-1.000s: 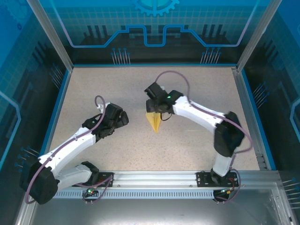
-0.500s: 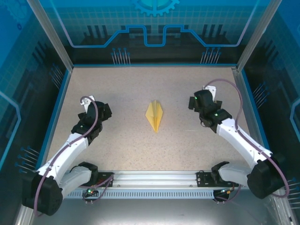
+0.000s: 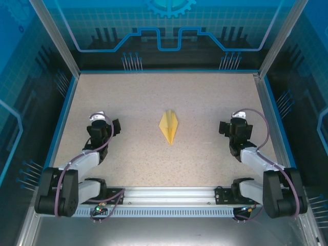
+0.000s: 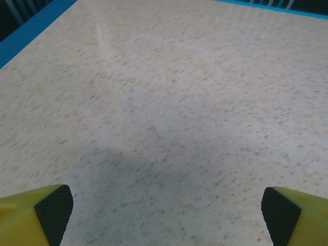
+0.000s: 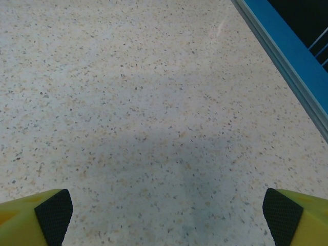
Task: Fold a paper plane with a square sheet of paper (pick it up from the middle)
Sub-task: Reset both arms
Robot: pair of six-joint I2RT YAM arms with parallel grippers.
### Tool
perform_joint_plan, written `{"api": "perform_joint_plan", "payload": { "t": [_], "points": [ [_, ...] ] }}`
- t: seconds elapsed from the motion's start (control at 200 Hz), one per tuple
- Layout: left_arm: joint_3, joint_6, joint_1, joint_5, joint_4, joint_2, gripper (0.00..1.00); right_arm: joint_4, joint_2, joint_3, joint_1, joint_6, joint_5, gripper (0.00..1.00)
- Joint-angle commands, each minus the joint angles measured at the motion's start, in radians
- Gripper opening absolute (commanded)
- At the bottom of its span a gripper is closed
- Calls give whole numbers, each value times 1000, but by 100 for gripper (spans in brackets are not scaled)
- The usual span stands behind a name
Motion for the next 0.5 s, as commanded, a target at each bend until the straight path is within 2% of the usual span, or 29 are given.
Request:
{"api": "perform_joint_plan", "payload": {
  "t": [0.0,0.09,0.405,0.495],
  "points": [
    [-5,55,14,121,195,47,98,181,42,10,-20,-52,-100,99],
    [-23,47,15,154,309,91,98,252,68,4,-18,-66,-140,99],
    [31,86,17,189,374,247,98,448,191,3,-19,-126,-269,99],
    [47,86,17,189,374,279,98,489,255,13,-19,-125,-264,99]
  ]
}}
